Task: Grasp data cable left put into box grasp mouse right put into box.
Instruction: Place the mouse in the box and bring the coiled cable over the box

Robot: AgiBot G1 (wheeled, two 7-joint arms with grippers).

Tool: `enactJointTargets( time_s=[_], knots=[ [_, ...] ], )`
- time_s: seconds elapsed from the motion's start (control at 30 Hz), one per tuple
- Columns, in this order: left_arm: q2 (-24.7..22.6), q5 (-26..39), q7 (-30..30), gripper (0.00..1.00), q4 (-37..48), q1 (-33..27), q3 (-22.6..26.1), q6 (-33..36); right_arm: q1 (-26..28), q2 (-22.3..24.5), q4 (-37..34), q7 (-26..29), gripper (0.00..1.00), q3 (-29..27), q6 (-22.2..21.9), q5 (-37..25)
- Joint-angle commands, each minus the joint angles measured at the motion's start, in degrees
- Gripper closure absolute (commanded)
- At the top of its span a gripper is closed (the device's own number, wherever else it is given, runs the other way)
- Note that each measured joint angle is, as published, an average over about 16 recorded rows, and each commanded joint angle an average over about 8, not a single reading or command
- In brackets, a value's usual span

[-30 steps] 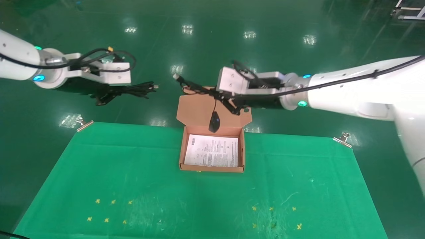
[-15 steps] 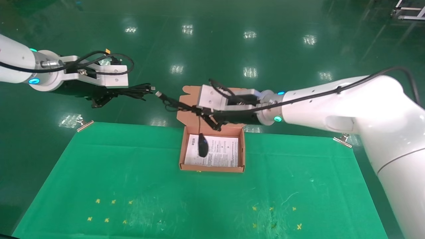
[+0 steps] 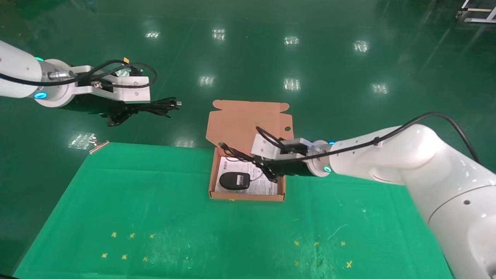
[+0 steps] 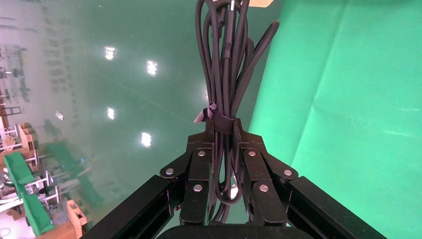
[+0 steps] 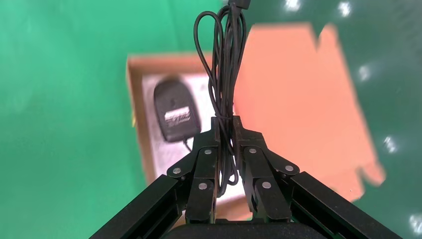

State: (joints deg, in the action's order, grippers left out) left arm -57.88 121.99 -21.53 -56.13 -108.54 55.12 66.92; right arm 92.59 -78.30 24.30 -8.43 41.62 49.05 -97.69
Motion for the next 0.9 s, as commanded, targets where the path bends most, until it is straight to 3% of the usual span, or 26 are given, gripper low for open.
enactJointTargets(
  time_s=[0.03, 0.57, 0.6, 0.8, 0.87, 0.9],
  knots=[
    [0.01, 0.02, -0.04, 1.0, -0.05, 0.01, 0.0, 0.01, -0.2, -0.13, -1.32, 0.99, 1.0, 1.83, -1.11, -0.49],
    [0.04, 0.04, -0.11, 1.0, -0.14, 0.03, 0.01, 0.02, -1.29, -0.43, 8.26, 5.37, 0.97, 20.36, -12.19, -0.07],
    [0.04, 0.04, -0.11, 1.0, -0.14, 0.03, 0.01, 0.02, -1.22, -0.42, 8.66, 5.46, 0.9, 21.28, -12.73, 0.22],
    [0.05, 0.05, -0.11, 1.0, -0.16, 0.04, 0.0, 0.05, -0.86, -0.4, 9.58, 5.95, 0.15, 24.8, -14.32, 1.51],
    [0.06, 0.05, -0.11, 1.0, -0.16, 0.04, 0.0, 0.07, -0.84, -0.2, 9.83, 6.0, 0.0, 25.26, -14.47, 1.7],
    [0.06, 0.04, -0.11, 1.0, -0.17, 0.05, 0.0, 0.08, -0.83, -0.04, 10.04, 6.03, 0.0, 25.53, -14.54, 1.84]
  ],
)
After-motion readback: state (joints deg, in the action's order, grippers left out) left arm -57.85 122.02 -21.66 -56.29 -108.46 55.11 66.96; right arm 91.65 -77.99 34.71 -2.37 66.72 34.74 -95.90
